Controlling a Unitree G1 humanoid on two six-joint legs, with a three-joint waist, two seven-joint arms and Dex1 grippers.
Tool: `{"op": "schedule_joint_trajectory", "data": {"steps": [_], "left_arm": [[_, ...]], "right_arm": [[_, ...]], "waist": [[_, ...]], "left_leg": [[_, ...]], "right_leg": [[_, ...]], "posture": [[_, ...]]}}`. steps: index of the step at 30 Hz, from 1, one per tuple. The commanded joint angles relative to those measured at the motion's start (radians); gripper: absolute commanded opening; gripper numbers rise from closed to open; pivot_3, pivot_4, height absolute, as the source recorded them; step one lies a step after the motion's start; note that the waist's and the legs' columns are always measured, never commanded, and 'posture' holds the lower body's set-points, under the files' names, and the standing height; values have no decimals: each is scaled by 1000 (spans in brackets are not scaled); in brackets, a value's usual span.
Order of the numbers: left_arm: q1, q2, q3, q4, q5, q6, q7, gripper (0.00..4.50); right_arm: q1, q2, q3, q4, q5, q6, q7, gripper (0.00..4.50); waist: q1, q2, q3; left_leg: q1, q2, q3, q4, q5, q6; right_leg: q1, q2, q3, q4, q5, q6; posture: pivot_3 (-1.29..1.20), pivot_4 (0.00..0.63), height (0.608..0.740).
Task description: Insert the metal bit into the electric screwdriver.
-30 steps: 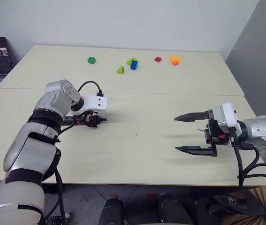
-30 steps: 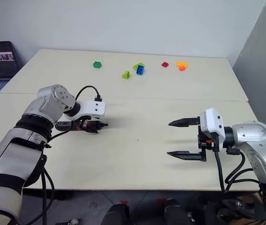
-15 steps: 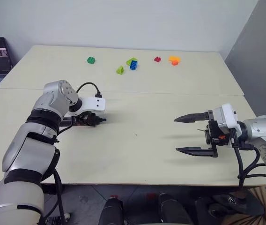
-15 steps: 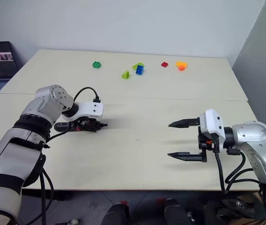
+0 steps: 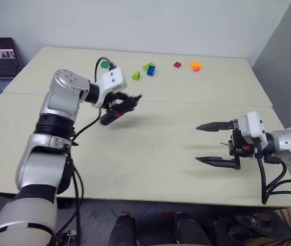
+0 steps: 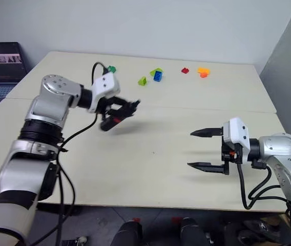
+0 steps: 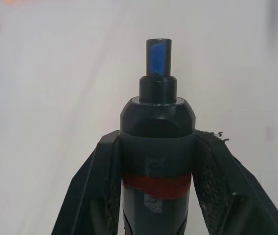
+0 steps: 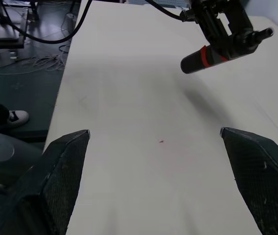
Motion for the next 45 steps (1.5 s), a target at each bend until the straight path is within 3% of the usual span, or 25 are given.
{"op": "schedule_joint_trajectory", "data": {"steps": [1, 12, 32, 37, 45], "left_arm": [[85, -97, 135, -170, -132, 98, 191, 1661], [356, -251, 211, -446, -300, 140, 437, 1661], [659, -143, 190, -717, -431, 198, 452, 1660], [650, -147, 187, -706, -423, 159, 498, 1660], [485, -253, 141, -564, -350, -19, 601, 1660]], "right_arm": [[-8, 12, -51, -46, 28, 37, -75, 4500], [-98, 86, -44, -132, 120, 185, -263, 4500], [-96, 83, -12, -140, 80, 167, -236, 4500], [-91, 80, 2, -125, 59, 151, -221, 4500], [-86, 75, 15, -108, 35, 147, -207, 4500]], "waist": [[-8, 0, 0], [-11, 0, 0], [-10, 1, 0], [-10, 1, 0], [2, 0, 0]], "left_leg": [[0, 0, 0, 0, 0, 0], [1, 0, -1, 1, 0, 0], [1, 0, -1, 0, 0, 0], [2, 0, -1, 0, 0, 0], [1, -1, 0, 0, 1, 1]], "right_leg": [[0, 0, 0, 0, 0, 0], [1, 0, 0, 1, 1, 1], [1, 0, 0, -1, 1, 1], [1, 0, 0, -1, 1, 1], [1, 0, 1, -1, 2, 2]], "posture": [[0, 150, 740], [0, 150, 740], [0, 150, 740], [0, 150, 740], [0, 150, 740]]}}
